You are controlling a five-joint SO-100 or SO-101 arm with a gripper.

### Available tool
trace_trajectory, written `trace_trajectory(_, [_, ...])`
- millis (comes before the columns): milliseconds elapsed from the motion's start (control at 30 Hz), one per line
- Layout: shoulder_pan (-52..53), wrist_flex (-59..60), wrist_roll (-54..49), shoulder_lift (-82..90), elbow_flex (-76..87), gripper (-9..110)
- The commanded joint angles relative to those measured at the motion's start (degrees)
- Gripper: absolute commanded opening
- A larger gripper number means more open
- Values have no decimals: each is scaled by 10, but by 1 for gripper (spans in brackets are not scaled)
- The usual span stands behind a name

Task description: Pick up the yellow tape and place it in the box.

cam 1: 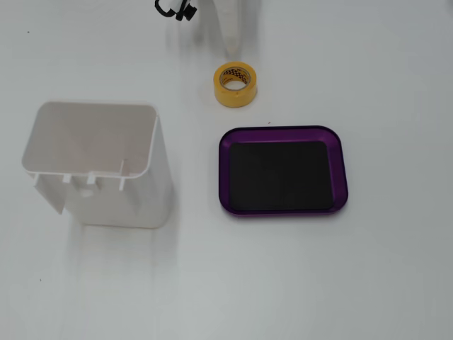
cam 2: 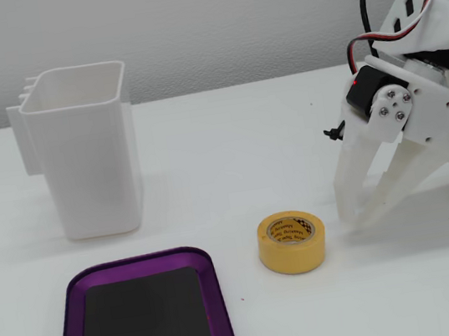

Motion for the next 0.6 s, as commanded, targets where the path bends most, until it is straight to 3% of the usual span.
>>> trace_trajectory(0, [-2,-4,2,34,4,0])
trace_trajectory(567, [-1,-7,-2,34,3,0])
